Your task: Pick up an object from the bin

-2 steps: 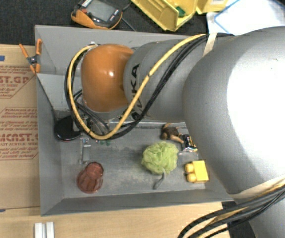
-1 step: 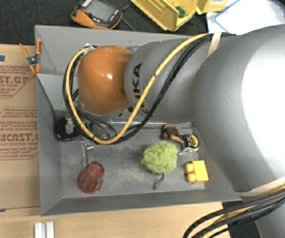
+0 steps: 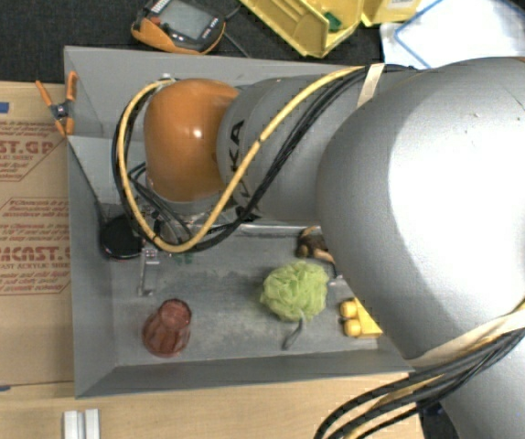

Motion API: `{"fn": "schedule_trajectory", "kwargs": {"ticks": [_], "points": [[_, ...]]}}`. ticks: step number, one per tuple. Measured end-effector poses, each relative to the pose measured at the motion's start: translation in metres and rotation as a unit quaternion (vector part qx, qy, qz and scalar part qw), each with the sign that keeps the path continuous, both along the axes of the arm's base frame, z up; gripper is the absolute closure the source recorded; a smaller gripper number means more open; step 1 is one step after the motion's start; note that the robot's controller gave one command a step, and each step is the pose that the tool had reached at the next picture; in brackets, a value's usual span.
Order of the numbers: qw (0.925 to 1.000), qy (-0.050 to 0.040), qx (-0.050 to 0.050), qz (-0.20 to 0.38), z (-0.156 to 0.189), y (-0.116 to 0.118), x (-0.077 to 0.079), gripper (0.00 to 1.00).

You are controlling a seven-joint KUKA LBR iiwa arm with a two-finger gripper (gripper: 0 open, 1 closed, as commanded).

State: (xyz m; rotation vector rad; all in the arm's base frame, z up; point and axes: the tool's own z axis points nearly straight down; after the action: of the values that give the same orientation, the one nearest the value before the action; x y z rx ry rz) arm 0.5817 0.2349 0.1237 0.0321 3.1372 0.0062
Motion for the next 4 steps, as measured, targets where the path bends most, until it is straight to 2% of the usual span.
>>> {"fn": "schedule_trajectory", "kwargs": {"ticks": [1,2,3,4], "points": [[0.9666,-0.0089,-0.001,0.256,-0.019,-0.009,-0.017,0.0],[0.9819,-0.0062,0.001,0.189,0.026,-0.002,-0.008,0.0],[0.9596,-0.0066,-0.001,0.281,-0.004,-0.017,-0.032,0.0],[0.9616,-0.0096,0.0,0.274,-0.005,-0.019,-0.016,0.0]]}}
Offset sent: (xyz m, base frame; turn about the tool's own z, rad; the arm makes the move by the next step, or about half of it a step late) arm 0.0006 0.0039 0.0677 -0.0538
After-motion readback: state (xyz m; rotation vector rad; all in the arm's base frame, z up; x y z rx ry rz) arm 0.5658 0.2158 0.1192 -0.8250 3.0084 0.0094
